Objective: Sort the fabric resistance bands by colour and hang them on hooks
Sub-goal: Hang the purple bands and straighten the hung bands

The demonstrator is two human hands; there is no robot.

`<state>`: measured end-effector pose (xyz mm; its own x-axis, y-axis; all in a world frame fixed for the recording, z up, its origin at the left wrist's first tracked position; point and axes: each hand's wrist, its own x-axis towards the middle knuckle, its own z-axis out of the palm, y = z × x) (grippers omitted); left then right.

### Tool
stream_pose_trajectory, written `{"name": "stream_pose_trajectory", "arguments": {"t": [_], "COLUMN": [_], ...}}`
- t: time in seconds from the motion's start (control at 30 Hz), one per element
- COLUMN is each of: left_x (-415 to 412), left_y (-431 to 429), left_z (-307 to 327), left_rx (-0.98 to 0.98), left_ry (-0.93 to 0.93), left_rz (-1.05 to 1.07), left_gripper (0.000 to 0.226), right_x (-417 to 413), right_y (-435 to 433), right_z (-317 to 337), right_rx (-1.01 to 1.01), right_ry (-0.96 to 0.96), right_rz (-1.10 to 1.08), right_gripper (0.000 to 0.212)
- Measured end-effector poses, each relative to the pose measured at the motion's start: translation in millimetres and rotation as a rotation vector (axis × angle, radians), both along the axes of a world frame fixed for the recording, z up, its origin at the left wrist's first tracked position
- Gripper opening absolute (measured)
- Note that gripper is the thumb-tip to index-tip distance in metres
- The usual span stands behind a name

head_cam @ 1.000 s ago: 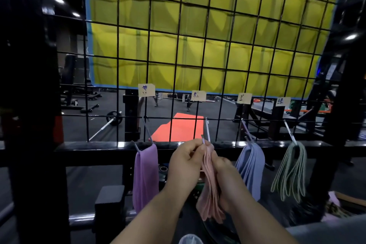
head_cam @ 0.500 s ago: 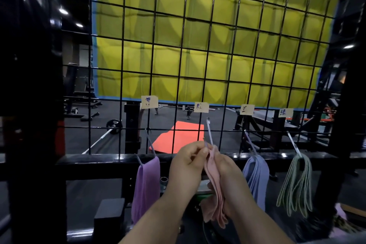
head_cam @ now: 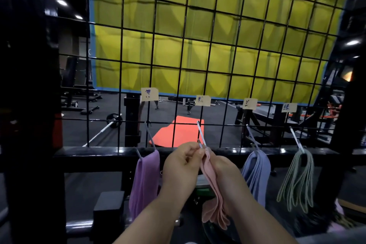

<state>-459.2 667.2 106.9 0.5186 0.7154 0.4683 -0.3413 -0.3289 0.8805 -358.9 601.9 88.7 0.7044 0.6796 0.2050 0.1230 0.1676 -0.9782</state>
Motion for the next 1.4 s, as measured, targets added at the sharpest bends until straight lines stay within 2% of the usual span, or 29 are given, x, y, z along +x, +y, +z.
{"name": "stream_pose_trajectory", "arguments": {"t": [0.13,0.3,0.37,0.6,0.97,1.17,1.27,1.4], "left_x": [-6,-8,-10,-11,-5,-7,-5,1], "left_y": [-11,-7,-6,-2,-4,2,0,-6], "left_z": [-6,-10,-9,-1,3,9,11,9], "left_rx": [0.1,0.3,0.282,0.206,0.233,0.359,0.31,0.153], "left_ry": [0.005,0.0,-0.025,-0.062,-0.068,-0.011,-0.036,-0.073], "left_rz": [-0.004,0.127,0.099,0.041,0.07,0.063,0.085,0.073], "left_gripper": [0.031,0.021,0.022,0.039,0.029,0.034,0.036,0.023], "right_x": [1,-2,-1,-5,-8,-5,-7,-5], "right_y": [-13,-12,-14,-23,-27,-33,-41,-24], "right_z": [-10,-8,-7,-1,9,15,17,22], "right_rx": [0.029,-0.038,-0.065,-0.143,-0.149,-0.242,-0.27,-0.286], "right_ry": [0.056,0.007,0.003,-0.006,-0.056,-0.074,-0.085,-0.102], "right_rz": [0.085,0.104,0.125,0.153,0.226,0.193,0.187,0.199], "right_gripper": [0.051,0.047,0.042,0.045,0.041,0.035,0.036,0.045]}}
